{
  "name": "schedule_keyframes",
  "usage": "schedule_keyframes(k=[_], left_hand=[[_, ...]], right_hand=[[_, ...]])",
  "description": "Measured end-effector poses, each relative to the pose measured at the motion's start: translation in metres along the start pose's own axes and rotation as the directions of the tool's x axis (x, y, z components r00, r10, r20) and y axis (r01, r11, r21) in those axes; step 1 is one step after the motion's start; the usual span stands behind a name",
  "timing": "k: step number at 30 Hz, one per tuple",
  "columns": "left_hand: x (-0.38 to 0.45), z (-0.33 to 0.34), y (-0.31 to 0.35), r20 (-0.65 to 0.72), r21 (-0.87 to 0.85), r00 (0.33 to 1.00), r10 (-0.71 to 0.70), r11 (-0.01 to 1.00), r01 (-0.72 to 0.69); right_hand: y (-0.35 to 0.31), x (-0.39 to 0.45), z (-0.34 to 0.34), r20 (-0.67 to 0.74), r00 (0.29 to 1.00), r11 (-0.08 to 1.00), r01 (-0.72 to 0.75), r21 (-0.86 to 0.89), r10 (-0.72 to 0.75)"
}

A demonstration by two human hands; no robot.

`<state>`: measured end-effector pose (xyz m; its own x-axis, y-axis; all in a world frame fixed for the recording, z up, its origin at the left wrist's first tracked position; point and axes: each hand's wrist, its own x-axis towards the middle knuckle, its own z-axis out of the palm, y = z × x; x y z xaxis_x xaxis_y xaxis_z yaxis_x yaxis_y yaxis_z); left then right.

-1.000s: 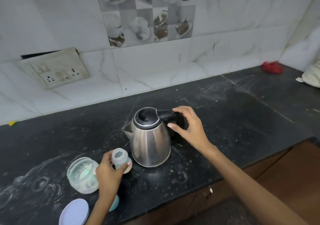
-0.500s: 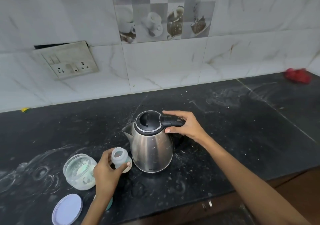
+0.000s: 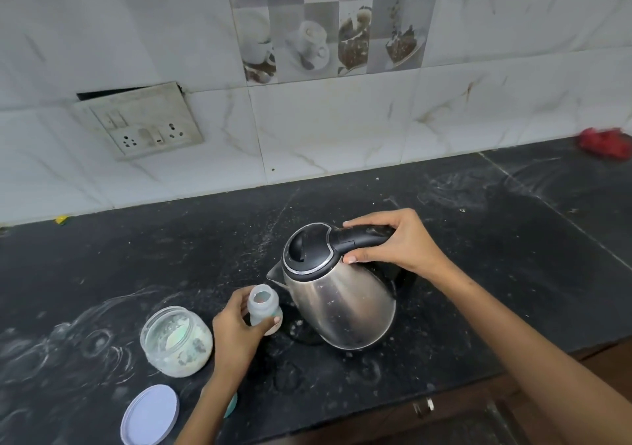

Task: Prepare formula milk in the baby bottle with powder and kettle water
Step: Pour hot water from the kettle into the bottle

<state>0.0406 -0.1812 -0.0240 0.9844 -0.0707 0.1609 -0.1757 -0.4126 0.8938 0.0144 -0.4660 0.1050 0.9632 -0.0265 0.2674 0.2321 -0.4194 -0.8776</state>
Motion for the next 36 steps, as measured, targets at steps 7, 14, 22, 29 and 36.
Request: schedule_keyframes(k=[7,14,22,29,36], left_hand=[[-0.002,0.0,-0.006,0.035,-0.019,0.999,0.016,1.0,-0.016],[-0.004,-0.001,-0.008,0.031,-0.046,0.999,-0.01,0.999,0.011],[-0.007,-0.01,-0.013,0.032,-0.05,0.998,-0.05,0.997,0.051],[-0.007,-0.016,-0.015,0.035,-0.033,0.997,-0.062,0.997,0.063],[-0.006,-0.02,-0.018,0.039,-0.009,0.997,-0.063,0.998,0.064]], right_hand=[[-0.025,0.008,0.006,0.085,0.996,0.987,0.024,-0.16,-0.011],[-0.041,0.015,0.016,0.155,0.988,0.967,0.034,-0.251,0.006],[-0.048,0.02,0.026,0.185,0.982,0.945,0.033,-0.327,0.03],[-0.057,0.023,0.034,0.221,0.975,0.921,0.06,-0.384,0.029],[-0.061,0.026,0.041,0.239,0.97,0.906,0.076,-0.416,0.029]])
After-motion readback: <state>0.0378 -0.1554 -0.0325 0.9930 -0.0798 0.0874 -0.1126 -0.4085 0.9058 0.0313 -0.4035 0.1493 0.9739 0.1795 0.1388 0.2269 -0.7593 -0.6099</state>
